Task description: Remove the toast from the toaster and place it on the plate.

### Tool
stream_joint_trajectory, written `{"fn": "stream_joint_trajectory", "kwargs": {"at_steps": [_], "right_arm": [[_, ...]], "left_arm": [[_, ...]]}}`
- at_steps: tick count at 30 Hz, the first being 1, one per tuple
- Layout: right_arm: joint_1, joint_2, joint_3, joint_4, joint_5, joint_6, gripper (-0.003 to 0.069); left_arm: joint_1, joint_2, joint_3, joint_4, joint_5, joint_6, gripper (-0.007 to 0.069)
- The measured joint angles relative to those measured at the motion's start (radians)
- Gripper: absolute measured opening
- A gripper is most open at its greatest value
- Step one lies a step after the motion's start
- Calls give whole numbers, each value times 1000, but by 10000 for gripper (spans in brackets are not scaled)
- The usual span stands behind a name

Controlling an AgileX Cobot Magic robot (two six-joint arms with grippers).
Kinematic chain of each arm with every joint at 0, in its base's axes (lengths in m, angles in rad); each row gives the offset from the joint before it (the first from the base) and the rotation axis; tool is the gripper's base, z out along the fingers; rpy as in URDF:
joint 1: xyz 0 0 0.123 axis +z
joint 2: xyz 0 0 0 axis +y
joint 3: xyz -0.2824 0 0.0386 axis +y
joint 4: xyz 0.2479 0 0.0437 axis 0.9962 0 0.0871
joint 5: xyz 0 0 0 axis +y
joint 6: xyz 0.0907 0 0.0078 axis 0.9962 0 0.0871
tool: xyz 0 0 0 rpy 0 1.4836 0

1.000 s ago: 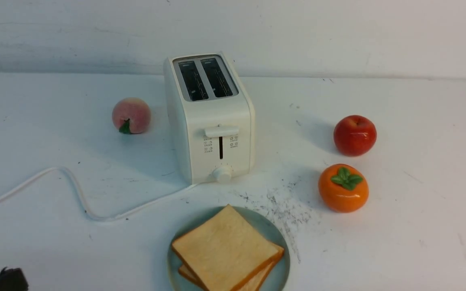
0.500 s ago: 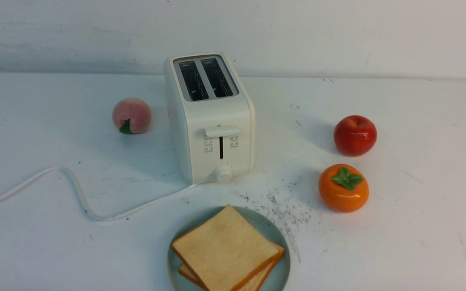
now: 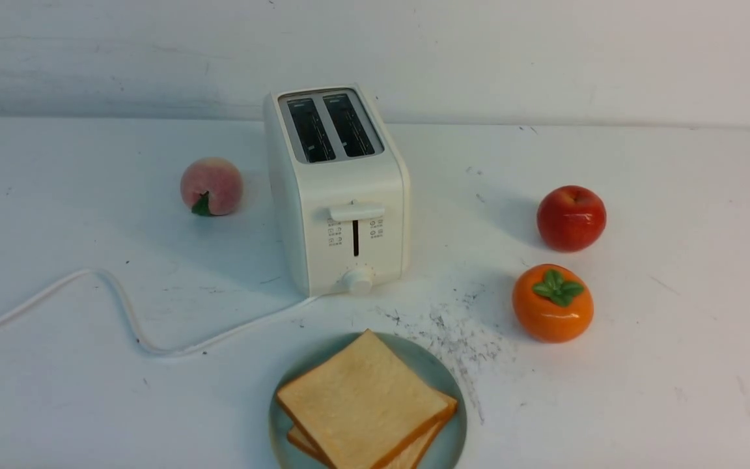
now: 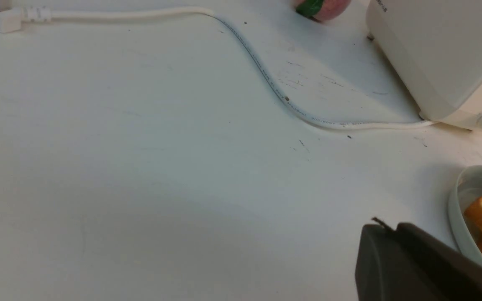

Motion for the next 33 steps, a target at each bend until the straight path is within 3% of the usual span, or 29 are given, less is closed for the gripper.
{"fn": "stream_joint_trajectory", "kwargs": {"at_steps": [33], "right_arm": [[0, 0, 0, 0, 0, 0, 142]], "left_arm": [[0, 0, 1, 3, 0, 0, 56]]}}
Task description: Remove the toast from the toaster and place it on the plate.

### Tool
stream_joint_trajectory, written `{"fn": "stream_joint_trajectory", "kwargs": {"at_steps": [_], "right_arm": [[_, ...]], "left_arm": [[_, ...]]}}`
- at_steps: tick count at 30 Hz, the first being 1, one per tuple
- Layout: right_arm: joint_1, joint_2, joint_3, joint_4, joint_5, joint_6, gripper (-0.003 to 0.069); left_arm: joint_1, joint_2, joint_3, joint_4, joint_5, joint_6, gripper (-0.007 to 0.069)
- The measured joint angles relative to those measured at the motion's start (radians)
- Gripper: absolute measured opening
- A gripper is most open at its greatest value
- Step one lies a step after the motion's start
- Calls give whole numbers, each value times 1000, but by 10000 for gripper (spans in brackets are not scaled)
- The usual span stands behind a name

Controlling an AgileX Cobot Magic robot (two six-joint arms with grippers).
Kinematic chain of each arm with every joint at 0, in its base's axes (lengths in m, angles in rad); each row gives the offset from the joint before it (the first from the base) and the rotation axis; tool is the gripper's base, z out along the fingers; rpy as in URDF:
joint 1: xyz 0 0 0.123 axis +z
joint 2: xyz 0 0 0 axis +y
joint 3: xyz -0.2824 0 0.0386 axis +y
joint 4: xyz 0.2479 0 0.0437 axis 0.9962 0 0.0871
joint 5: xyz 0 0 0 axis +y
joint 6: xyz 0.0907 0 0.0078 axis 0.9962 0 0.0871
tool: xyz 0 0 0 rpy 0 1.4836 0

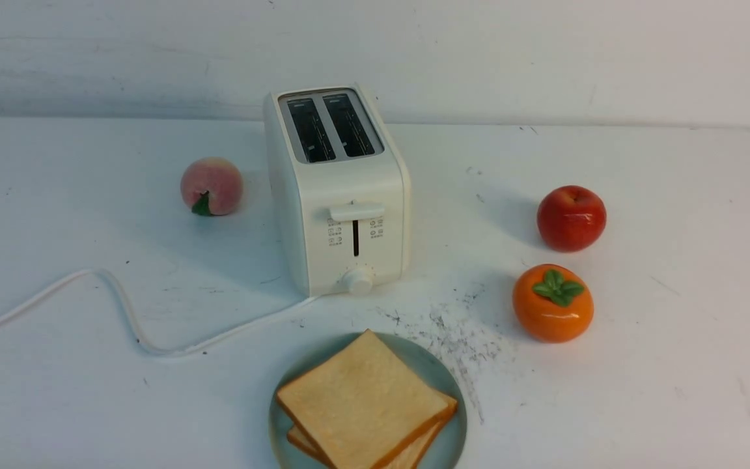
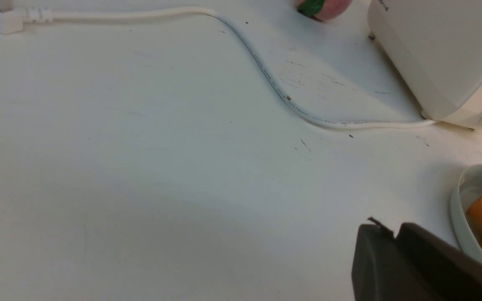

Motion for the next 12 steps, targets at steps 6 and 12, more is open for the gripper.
{"fn": "stream_joint_trajectory", "kwargs": {"at_steps": [6, 12], "right_arm": [[0, 0, 0, 0, 0, 0, 150], [0, 0, 0, 0, 0, 0, 157]], "left_arm": [[0, 0, 0, 0, 0, 0, 60], [0, 0, 0, 0, 0, 0, 72]]}}
